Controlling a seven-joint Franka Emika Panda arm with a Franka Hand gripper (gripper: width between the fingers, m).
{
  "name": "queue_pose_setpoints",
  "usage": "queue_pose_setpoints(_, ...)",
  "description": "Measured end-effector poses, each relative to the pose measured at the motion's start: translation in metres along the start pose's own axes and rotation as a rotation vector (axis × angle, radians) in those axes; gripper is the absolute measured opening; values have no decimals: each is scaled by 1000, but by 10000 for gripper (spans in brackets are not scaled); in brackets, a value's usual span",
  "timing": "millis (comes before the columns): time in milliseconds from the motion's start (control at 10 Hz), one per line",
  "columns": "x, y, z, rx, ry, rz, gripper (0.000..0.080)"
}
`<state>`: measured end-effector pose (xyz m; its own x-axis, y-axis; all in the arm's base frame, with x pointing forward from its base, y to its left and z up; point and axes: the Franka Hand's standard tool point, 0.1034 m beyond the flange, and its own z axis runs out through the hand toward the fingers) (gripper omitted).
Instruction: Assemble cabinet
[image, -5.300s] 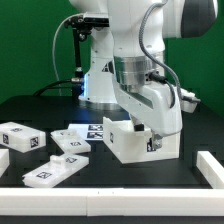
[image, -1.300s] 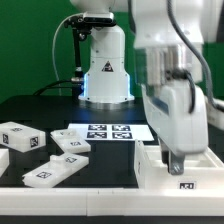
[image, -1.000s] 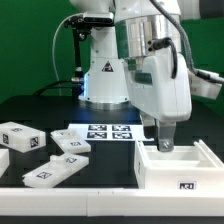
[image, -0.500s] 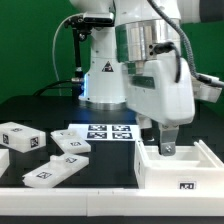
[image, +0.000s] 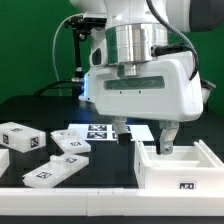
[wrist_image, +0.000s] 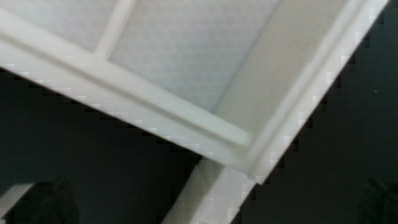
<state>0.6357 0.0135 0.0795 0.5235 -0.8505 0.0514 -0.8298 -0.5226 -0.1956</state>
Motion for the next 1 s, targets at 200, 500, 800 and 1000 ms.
queue_pose_setpoints(200, 6, 3, -1, -1, 4, -235, 797)
queue_pose_setpoints(500, 54, 34, -6, -6, 13, -745, 797)
queue_pose_setpoints(800, 64, 51, -1, -14, -1, -1003, 797)
queue_pose_setpoints(1000, 67, 53, 0, -27, -2, -1097, 797)
